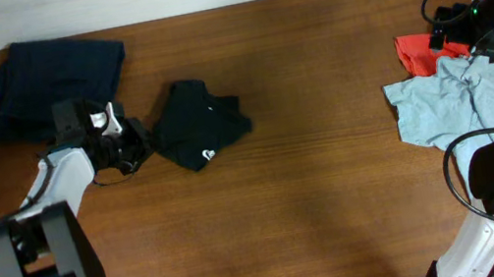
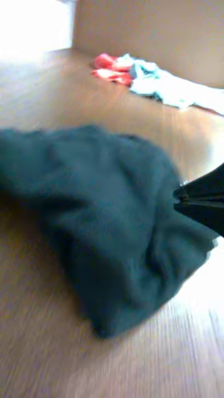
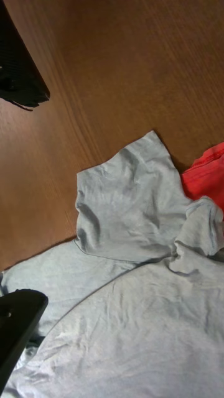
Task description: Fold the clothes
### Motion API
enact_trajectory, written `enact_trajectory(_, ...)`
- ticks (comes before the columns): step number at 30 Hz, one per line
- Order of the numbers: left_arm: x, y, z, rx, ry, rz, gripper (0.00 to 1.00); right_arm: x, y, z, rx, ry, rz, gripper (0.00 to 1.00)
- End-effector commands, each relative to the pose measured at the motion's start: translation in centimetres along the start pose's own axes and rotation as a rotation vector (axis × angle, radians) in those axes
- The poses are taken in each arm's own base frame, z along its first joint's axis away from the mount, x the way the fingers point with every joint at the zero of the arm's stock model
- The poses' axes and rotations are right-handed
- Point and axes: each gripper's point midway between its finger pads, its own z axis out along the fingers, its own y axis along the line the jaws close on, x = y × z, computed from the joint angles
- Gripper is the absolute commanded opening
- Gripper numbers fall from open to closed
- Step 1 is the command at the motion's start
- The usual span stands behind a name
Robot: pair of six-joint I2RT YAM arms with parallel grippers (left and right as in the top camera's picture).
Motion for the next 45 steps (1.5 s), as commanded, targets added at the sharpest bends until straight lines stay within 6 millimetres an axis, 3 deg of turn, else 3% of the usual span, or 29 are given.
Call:
enact_trajectory(1, 2.1, -0.3, 0.8, 0.010, 0.073, 0.035, 0.00, 0.1, 0.2, 0.0, -0.005, 0.003, 0.002, 0.99)
enact_trajectory(8, 5.5, 1.2, 3.5, -0.011, 0.155, 0.035, 0.00, 0.1, 0.2, 0.0, -0.005, 0.003, 0.002, 0.99)
enact_trajectory(18, 8.0, 6.3, 6.4, -0.117, 0.235, -0.068, 0.00, 0.1, 0.1, 0.0, -0.005, 0.003, 0.003, 0.99)
enact_trajectory(24, 9.8, 7.1, 6.0, -0.149, 0.296, -0.116, 0.00, 0.1, 0.1, 0.0, -0.004, 0.003, 0.002, 0.99)
enact_trajectory(34, 10.8, 7.5, 5.6, -0.177, 0.331, -0.141, 0.00, 0.1, 0.1, 0.0, -0.005, 0.003, 0.003, 0.99)
enact_trajectory(40, 10.2, 5.9, 4.3, -0.159, 0.299, -0.111, 0.00, 0.1, 0.2, 0.0, -0.005, 0.003, 0.002, 0.99)
enact_trajectory(45, 7.1, 0.7, 1.1, -0.075, 0.134, 0.018, 0.00, 0.1, 0.1, 0.0, -0.005, 0.003, 0.003, 0.99)
